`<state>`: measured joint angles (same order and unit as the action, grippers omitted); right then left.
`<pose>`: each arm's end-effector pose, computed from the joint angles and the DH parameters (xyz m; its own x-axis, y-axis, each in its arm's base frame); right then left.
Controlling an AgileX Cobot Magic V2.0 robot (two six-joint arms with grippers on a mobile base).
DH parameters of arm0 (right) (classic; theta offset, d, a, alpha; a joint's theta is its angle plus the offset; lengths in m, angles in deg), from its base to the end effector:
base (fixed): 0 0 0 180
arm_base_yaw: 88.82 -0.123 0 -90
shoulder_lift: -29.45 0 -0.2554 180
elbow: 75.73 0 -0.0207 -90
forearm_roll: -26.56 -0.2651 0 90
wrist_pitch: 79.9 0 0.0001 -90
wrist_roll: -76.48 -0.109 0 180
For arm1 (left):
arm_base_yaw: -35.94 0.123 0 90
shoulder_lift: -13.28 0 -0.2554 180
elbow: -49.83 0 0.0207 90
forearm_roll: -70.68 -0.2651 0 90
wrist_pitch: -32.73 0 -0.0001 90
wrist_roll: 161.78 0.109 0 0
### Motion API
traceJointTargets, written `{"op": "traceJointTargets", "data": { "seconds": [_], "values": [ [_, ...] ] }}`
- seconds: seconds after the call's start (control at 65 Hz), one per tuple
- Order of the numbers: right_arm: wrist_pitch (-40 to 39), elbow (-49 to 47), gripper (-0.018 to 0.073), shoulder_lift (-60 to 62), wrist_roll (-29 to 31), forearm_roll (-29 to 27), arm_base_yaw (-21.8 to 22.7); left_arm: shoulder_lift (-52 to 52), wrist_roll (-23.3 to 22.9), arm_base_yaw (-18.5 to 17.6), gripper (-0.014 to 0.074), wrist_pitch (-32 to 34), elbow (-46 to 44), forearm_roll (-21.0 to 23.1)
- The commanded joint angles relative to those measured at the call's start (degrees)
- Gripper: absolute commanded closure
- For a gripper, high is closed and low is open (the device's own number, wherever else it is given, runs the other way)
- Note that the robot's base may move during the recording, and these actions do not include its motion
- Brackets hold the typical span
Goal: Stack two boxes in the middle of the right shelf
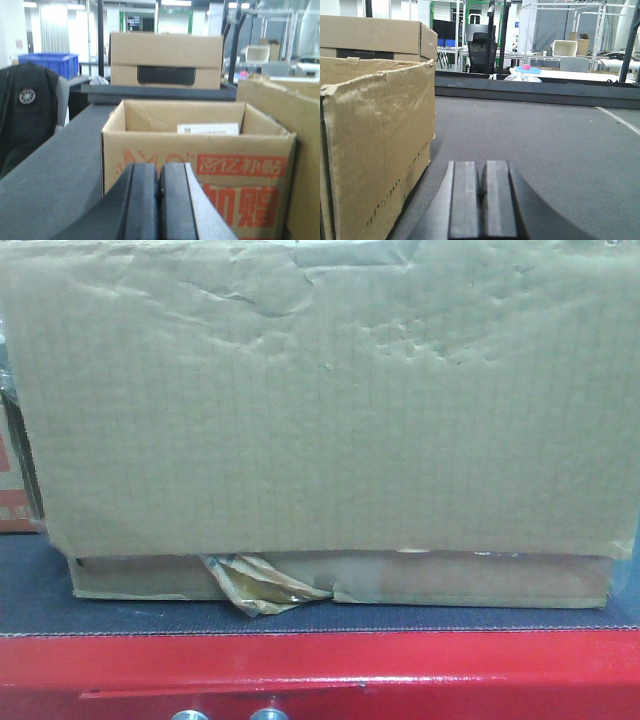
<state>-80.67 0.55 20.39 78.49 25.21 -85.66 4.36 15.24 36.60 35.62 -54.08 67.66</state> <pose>0.1187 -0.0066 0.2156 0.0938 -0.0167 -0.9954 0.0565 0.9983 -0.0114 0.1180 0.0011 0.2211 0.1370 0.0022 -0.9906 -0.0090 1.0000 0.0010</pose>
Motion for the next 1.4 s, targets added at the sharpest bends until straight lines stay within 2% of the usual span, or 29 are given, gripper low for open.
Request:
{"op": "traceJointTargets", "data": {
  "seconds": [0.0,0.169,0.277,0.385,0.508,0.723,0.892,1.0,1.108,1.246,1.385],
  "values": [
    [-0.98,0.02,0.072,0.36,0.15,0.02,0.36,0.23,-0.18,0.25,0.0707,-1.39,-2.45,-0.19],
    [-0.98,0.02,0.072,0.36,0.15,0.02,0.36,0.18,-0.18,0.25,0.0707,-18.14,-16.31,-0.19],
    [-0.98,0.02,0.072,0.36,0.15,0.02,0.36,-4.22,-0.18,0.25,0.0707,-27.42,-25.73,-0.19],
    [-0.98,0.02,0.072,0.36,0.15,0.02,0.36,-11.84,-0.18,0.25,0.0707,-36.4,-34.75,0.37],
    [-0.98,0.02,0.072,0.36,0.15,0.02,0.36,-23.43,-0.18,0.25,0.0707,-45.9,-44.6,3.02],
    [-0.98,0.02,0.072,0.36,0.15,0.02,0.36,-37.07,-0.18,0.25,0.0707,-47.19,-53.96,7.67],
    [-0.98,0.02,0.072,0.36,0.15,0.02,0.36,-44.71,-0.18,0.25,0.0707,-46.09,-57.77,7.7],
    [-0.98,0.02,0.072,0.36,0.15,0.02,0.36,-53.11,0.2,0.25,0.0707,-50.5,-62.97,7.46],
    [-0.98,0.02,0.072,0.36,0.15,0.02,0.36,-62.65,4.03,0.25,0.0707,-54.88,-69.8,7.46],
    [-0.98,0.02,0.072,0.36,0.15,0.02,0.36,-72.96,7.99,0.69,0.0707,-55.36,-78.33,7.36],
    [-0.98,0.02,0.072,0.36,0.15,0.02,0.36,-82.24,10.53,3.83,0.0707,-61.56,-87.74,7.82]
  ]
}}
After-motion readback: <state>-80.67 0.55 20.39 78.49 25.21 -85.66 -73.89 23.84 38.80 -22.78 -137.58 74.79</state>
